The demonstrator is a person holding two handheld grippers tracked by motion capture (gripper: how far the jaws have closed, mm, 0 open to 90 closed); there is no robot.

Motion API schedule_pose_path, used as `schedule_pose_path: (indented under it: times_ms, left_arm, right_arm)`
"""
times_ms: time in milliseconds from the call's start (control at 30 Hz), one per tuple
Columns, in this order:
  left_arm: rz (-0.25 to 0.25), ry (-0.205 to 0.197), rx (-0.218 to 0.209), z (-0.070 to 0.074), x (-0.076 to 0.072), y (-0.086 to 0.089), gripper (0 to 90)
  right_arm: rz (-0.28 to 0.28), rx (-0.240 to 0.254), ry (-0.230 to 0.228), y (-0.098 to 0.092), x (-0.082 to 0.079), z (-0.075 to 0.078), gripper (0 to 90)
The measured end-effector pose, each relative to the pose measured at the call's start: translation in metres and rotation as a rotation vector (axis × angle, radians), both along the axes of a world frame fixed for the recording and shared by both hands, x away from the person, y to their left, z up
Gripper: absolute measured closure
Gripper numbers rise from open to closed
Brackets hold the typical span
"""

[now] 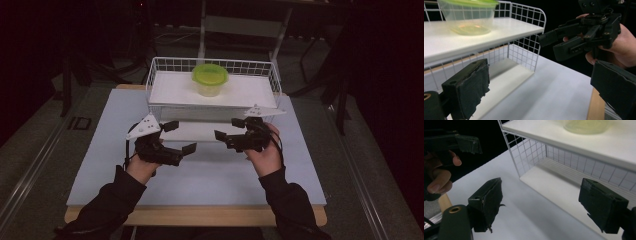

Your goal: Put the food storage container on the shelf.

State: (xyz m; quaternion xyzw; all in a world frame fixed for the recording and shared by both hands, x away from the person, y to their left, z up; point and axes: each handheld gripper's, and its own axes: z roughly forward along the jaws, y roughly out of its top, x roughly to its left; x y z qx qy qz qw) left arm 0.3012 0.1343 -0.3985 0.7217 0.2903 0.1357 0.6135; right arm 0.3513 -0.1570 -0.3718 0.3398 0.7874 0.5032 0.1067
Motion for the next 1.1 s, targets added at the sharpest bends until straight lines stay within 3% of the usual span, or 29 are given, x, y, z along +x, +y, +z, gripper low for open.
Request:
schedule_pose_path:
  times_ms: [233,433,467,633,767,933,1100]
  left_arm:
    - [-0.025,0.02,0.043,-0.023,-0.009,0.005,2.9]
    - [-0.034,0.025,0.055,-0.036,-0.014,0.011,2.9]
    - [-0.039,0.029,0.081,-0.041,-0.015,0.013,2.9]
    - [-0.04,0.043,0.108,-0.053,-0.017,0.022,3.0]
    - [-0.037,0.04,0.16,-0.062,-0.019,0.028,3.1]
    - [-0.037,0.043,0.195,-0.071,-0.023,0.034,3.5]
    - [-0.038,0.064,0.193,-0.08,-0.025,0.041,3.5]
  right_arm:
    - [0.003,0.004,0.01,-0.016,-0.01,-0.02,18.2]
    - [0.0,-0.003,0.015,-0.026,-0.018,-0.035,18.2]
    - [0.002,-0.001,0.014,-0.028,-0.02,-0.039,18.2]
    - [0.009,-0.005,0.031,-0.039,-0.031,-0.06,18.2]
    - [0.001,-0.016,0.037,-0.049,-0.038,-0.073,18.2]
    - [-0.014,-0.041,0.049,-0.062,-0.047,-0.086,18.1]
    - [-0.023,-0.076,0.048,-0.072,-0.055,-0.095,18.1]
